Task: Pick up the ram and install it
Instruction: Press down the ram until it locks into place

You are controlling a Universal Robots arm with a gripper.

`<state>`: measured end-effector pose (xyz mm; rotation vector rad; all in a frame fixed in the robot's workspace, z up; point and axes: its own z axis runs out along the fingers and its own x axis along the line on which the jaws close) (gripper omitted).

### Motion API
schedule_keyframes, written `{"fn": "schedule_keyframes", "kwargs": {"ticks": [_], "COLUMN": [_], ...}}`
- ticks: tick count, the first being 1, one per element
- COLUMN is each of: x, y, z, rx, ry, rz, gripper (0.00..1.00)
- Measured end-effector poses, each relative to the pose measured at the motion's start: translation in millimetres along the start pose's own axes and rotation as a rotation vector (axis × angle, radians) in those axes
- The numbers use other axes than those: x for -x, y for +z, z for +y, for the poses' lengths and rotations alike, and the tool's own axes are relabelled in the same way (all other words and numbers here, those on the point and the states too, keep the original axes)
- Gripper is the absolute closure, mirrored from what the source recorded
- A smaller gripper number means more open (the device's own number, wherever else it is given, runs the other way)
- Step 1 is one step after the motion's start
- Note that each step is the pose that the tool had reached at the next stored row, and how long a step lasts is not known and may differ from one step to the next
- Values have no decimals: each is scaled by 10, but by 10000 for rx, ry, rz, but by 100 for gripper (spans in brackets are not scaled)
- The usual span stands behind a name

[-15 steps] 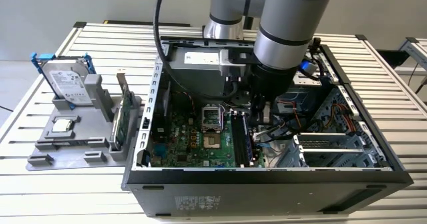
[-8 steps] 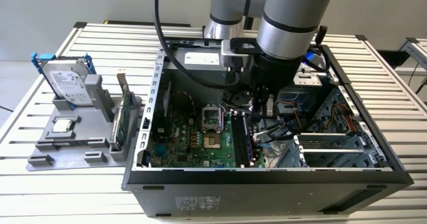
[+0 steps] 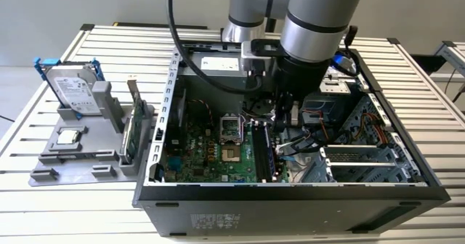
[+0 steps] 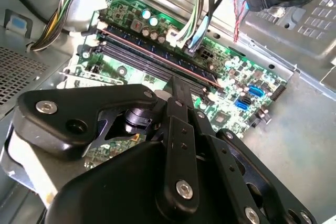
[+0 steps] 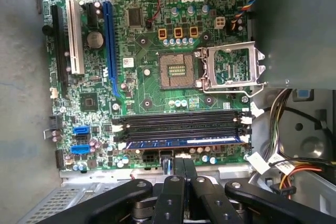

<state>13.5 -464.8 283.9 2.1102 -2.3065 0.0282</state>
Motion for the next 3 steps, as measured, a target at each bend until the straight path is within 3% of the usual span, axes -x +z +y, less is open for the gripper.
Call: {"fn": "schedule_keyframes", "kwargs": {"ticks": [3], "x": [0], "y": [-4], "z": [0], "rx": [0], "ry": [0], "rz": [0], "gripper": [100]}}
